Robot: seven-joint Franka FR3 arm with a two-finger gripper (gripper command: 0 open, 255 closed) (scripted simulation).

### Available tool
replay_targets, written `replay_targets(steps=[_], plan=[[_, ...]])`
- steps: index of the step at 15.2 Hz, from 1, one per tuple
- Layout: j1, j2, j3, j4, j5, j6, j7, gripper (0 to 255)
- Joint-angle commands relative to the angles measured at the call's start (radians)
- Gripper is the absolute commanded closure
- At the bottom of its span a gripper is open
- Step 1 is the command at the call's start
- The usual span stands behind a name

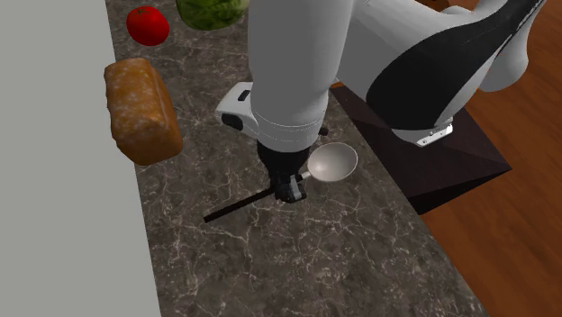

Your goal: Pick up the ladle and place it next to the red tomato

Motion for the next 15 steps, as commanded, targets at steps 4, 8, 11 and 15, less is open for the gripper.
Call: replay_targets(steps=[4, 8, 11, 15], plan=[[-0.001, -0.014, 0.0, 0.051, 0.001, -0.065, 0.002, 255], [-0.013, -0.024, -0.012, 0.068, 0.006, -0.093, -0.022, 255], [-0.049, -0.036, -0.046, 0.055, 0.019, -0.097, -0.096, 255], [-0.097, -0.038, -0.092, 0.055, 0.032, -0.107, -0.194, 255]])
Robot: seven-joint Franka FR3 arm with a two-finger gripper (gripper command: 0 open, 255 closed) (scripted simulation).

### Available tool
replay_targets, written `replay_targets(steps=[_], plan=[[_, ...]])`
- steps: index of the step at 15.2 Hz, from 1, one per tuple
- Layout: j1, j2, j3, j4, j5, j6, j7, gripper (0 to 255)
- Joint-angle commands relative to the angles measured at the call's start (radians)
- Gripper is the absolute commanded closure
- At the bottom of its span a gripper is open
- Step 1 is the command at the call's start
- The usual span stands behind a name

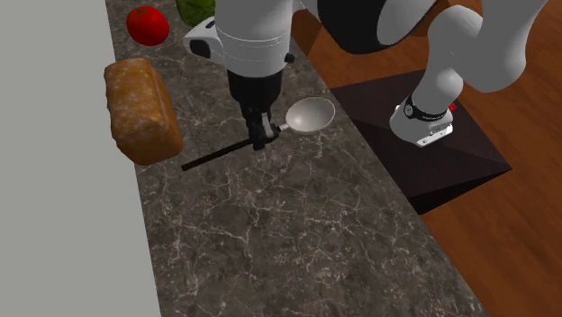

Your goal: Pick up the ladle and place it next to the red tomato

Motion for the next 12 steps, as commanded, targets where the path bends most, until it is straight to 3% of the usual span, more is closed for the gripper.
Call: replay_targets(steps=[1, 12], plan=[[-0.023, 0.006, -0.023, 0.006, 0.005, -0.005, -0.049, 255], [-0.153, 0.089, -0.141, 0.117, 0.03, -0.059, -0.301, 255]])
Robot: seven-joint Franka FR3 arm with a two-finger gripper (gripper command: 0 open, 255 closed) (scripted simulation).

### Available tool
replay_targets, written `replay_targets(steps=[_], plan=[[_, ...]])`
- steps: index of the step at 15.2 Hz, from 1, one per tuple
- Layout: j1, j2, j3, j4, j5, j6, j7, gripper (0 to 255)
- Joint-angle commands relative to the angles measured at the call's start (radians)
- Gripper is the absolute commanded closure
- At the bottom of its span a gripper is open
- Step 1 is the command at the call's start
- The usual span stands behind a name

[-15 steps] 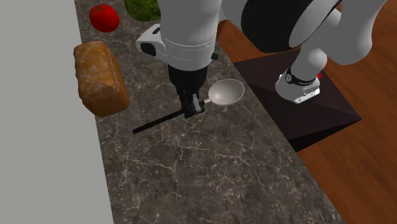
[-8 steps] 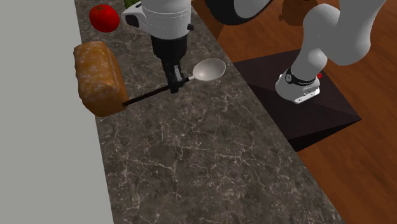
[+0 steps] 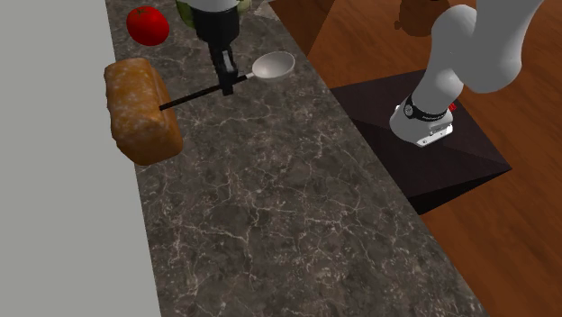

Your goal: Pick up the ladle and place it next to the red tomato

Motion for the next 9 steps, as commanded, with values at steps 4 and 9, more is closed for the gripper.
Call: replay_targets(steps=[4, 9], plan=[[-0.064, 0.068, -0.049, 0.096, 0.015, -0.042, -0.114, 255], [-0.128, 0.162, -0.088, 0.227, 0.033, -0.093, -0.214, 255]])
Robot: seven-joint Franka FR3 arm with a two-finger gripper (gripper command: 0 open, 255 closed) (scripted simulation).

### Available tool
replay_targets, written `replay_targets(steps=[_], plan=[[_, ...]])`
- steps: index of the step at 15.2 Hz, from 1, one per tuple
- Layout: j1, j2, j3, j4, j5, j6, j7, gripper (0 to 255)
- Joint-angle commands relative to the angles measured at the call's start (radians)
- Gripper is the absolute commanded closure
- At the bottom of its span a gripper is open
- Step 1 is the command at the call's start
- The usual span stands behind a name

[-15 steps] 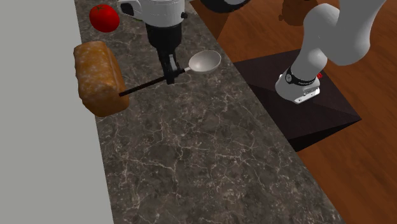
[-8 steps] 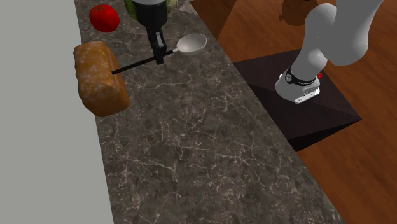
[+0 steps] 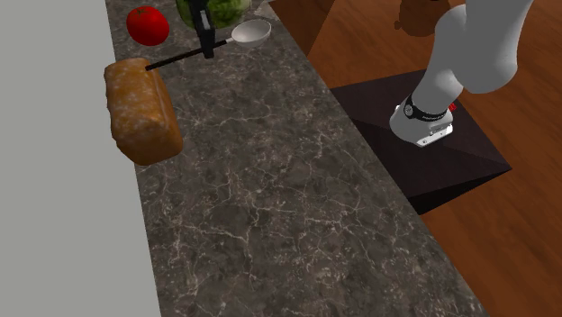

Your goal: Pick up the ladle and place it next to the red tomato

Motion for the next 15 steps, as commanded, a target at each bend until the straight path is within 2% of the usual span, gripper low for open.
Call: replay_targets(steps=[1, 5, 9, 11, 12, 15], plan=[[-0.026, 0.042, -0.014, 0.053, 0.008, -0.016, -0.04, 255], [-0.083, 0.143, -0.036, 0.2, 0.026, -0.074, -0.111, 255], [-0.148, 0.271, -0.051, 0.397, 0.047, -0.153, -0.172, 255], [-0.184, 0.352, -0.055, 0.527, 0.057, -0.207, -0.197, 255], [-0.221, 0.45, -0.056, 0.69, 0.068, -0.275, -0.214, 255], [-0.216, 0.428, -0.056, 0.612, 0.066, -0.22, -0.222, 255]])
